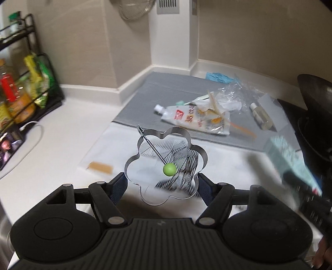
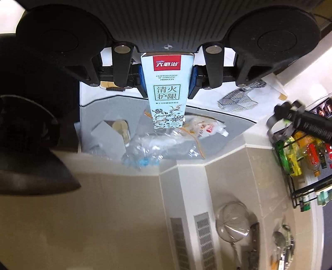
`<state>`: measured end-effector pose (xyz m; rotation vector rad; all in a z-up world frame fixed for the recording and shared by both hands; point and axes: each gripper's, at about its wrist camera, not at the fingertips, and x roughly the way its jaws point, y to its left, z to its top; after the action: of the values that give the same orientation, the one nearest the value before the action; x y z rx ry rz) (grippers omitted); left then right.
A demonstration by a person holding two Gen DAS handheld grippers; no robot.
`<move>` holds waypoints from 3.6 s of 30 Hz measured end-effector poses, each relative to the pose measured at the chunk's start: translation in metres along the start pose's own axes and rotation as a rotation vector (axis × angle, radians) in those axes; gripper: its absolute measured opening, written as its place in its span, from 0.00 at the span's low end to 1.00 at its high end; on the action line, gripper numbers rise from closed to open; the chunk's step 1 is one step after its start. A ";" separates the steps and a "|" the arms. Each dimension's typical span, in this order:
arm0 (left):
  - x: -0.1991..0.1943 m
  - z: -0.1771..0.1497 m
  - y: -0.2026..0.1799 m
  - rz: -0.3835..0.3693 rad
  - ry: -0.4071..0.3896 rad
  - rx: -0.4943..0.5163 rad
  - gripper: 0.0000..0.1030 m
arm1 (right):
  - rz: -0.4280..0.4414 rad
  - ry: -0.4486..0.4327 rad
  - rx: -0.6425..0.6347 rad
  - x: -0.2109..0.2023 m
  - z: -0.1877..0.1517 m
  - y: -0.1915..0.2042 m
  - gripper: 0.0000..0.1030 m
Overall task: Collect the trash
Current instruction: 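Carry the ring in the left tool and box in the right tool down over the blue bin, then open the left tool dropping the ring while the right tool drops the box into the bin, then raise both empty tools back up toward the trash on the grey mat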
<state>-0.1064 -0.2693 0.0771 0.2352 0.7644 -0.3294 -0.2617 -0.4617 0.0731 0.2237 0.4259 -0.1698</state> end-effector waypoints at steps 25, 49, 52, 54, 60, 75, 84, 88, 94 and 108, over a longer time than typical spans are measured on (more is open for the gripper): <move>-0.042 -0.215 0.055 0.103 0.103 -0.092 0.75 | 0.156 0.049 -0.304 -0.106 -0.081 0.078 0.40; 0.043 -0.275 0.052 0.090 0.350 -0.095 0.75 | 0.228 0.476 -0.348 -0.015 -0.196 0.117 0.40; 0.066 -0.282 0.050 0.070 0.411 -0.104 0.75 | 0.217 0.565 -0.346 0.011 -0.219 0.120 0.40; 0.078 -0.285 0.048 0.062 0.445 -0.103 0.75 | 0.206 0.602 -0.347 0.022 -0.229 0.120 0.40; 0.103 -0.291 0.043 0.060 0.486 -0.076 0.75 | 0.183 0.640 -0.349 0.045 -0.236 0.121 0.40; 0.120 -0.289 0.028 0.112 0.529 0.003 0.95 | 0.137 0.669 -0.302 0.077 -0.240 0.120 0.53; 0.087 -0.272 0.048 0.054 0.463 -0.076 1.00 | 0.143 0.582 -0.275 0.052 -0.204 0.112 0.80; 0.043 -0.253 0.059 -0.004 0.350 -0.116 1.00 | 0.161 0.429 -0.309 0.015 -0.163 0.107 0.85; -0.039 -0.226 0.077 -0.038 0.132 -0.143 1.00 | 0.224 0.060 -0.469 -0.079 -0.098 0.101 1.00; -0.087 -0.201 0.078 0.017 -0.049 -0.152 1.00 | 0.179 -0.287 -0.771 -0.226 -0.043 0.033 1.00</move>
<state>-0.2640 -0.1143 0.0047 0.0905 0.7351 -0.2586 -0.4745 -0.3934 0.1367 -0.5163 0.1605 0.1433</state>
